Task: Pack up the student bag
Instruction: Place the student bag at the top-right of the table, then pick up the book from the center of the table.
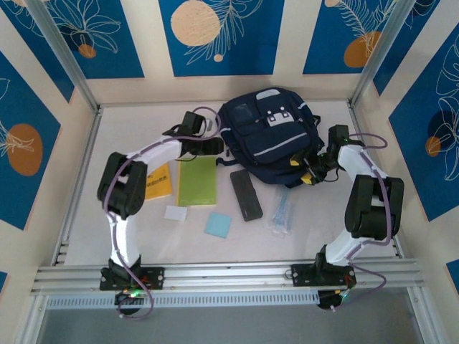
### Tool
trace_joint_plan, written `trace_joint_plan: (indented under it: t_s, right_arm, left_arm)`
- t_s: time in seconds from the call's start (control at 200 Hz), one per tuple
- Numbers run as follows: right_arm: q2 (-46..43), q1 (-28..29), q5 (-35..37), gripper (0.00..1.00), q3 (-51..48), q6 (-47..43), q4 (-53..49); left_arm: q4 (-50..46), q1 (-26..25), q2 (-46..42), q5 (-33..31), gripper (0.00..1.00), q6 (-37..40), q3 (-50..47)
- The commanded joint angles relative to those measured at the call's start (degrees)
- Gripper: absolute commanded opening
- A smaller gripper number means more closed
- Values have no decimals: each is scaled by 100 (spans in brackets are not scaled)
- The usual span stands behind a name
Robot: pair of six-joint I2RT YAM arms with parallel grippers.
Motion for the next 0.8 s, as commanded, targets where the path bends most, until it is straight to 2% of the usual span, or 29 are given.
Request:
trace_joint_plan:
  t_s: [0.0,0.1,0.275,0.375,0.535,0.71,0.795]
  right_arm:
    - [-686,271,1058,67,193,-526,-1044]
    - [-1113,905,1467,66,294,-532,-990]
    - [-1019,2203,1405,65,664,-485,-262]
    - [-607,2819,1549,64,1001,-421,108]
    - [299,3382,1092,57,1371,100,842]
    - [1208,3901,892,51,1570,437,1631]
    - [1683,4123,931,47,1851,578,1691]
  left_arm:
    - [-176,167,-920,-492,71,292,-518]
    - [-266,254,-1476,-691,75,347,-1106]
    - [-307,383,-2077,-514,75,110,-1996]
    - [-249,381,-2349,-382,75,-95,-2514]
    - [91,384,-2776,-332,74,-356,-3393]
    - [220,384,-2847,-306,72,-408,-3750]
    - [327,379,-2830,-364,72,-418,-3878]
